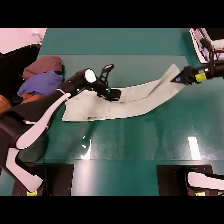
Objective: Fold the shirts.
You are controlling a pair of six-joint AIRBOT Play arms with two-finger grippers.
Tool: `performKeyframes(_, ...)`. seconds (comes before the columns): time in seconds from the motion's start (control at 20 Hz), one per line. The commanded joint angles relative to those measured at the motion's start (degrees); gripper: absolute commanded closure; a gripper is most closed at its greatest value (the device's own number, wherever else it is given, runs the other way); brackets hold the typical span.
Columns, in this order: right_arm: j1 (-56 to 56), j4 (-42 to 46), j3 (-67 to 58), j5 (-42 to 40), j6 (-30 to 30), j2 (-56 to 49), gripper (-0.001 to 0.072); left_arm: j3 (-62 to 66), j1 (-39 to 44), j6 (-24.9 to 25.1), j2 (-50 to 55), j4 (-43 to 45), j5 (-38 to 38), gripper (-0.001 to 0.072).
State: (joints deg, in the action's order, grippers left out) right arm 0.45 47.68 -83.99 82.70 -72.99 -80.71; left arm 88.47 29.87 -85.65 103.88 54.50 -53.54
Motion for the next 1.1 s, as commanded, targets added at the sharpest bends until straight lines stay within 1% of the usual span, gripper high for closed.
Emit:
performKeyframes(0.0,7.5,-6.3,-5.8,-0.8,-1.6,1.0,0.0695,3.7,2.4,0.0,3.7,-1.4,0.1,0.0683)
performKeyframes(0.2,13.0,-10.6,-8.9,-4.1,-1.6,1.0,0.0695,3.7,2.5,0.1,3.7,-0.6,0.0,0.0683)
performKeyframes(0.35,16.3,-10.7,-9.7,-6.8,-1.6,1.0,0.0695,3.7,2.1,-0.1,3.5,-0.5,-0.4,0.0684)
performKeyframes(0.45,18.7,-10.7,-9.7,-8.2,-1.5,1.0,0.0695,3.7,-0.3,-0.1,2.0,-0.4,-1.9,0.0684)
performKeyframes(0.6,24.1,-10.9,-9.7,-12.1,0.2,0.7,0.0695,3.8,-6.8,0.0,-3.6,3.5,-3.8,0.0684)
performKeyframes(0.7,28.9,-11.9,-9.8,-15.4,0.8,-1.3,0.0694,3.8,-12.5,0.2,-8.9,7.0,-5.7,0.0683)
performKeyframes(0.8,34.7,-12.4,-12.1,-17.9,2.0,-5.7,0.0694,3.8,-19.1,0.2,-14.7,10.9,-7.9,0.0683)
performKeyframes(0.95,43.7,-11.1,-20.3,-22.5,3.2,-16.3,0.0687,3.8,-27.5,0.2,-22.4,15.4,-10.0,0.0682)
performKeyframes(1.0,45.7,-11.1,-23.0,-23.1,3.2,-20.0,0.0594,3.8,-29.9,0.2,-24.4,16.0,-10.7,0.0682)
performKeyframes(1.05,47.5,-11.1,-26.1,-22.8,3.2,-23.8,0.0373,3.8,-32.2,0.2,-26.3,16.1,-11.3,0.0682)
